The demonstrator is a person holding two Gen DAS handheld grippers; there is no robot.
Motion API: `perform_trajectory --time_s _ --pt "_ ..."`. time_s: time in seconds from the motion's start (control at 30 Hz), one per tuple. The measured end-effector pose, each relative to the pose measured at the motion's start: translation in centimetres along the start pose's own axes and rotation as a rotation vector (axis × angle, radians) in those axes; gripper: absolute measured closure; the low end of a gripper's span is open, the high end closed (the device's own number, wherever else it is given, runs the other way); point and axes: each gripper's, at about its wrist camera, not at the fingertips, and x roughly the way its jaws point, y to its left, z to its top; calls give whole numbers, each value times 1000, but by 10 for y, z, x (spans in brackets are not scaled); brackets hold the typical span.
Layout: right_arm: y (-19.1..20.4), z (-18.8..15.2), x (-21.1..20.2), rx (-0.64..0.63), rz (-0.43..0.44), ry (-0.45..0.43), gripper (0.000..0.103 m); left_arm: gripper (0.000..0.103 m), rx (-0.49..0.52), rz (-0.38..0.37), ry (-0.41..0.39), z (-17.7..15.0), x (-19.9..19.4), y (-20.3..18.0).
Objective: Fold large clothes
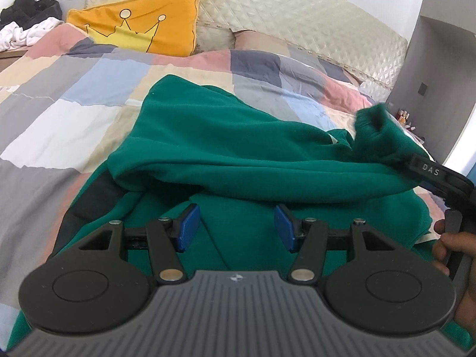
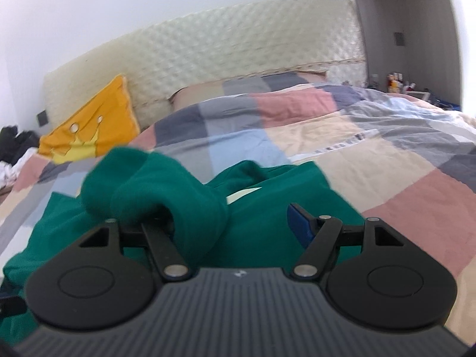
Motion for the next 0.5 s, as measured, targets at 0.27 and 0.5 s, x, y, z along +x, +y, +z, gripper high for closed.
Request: perform_trajectory --time_s 0.27,0.5 --pt "-29 -4 -8 130 -87 26 33 42 -12 3 -24 -1 -15 0" --pt "-59 -16 -1 196 -153 116 32 42 -28 3 -5 -3 -12 1"
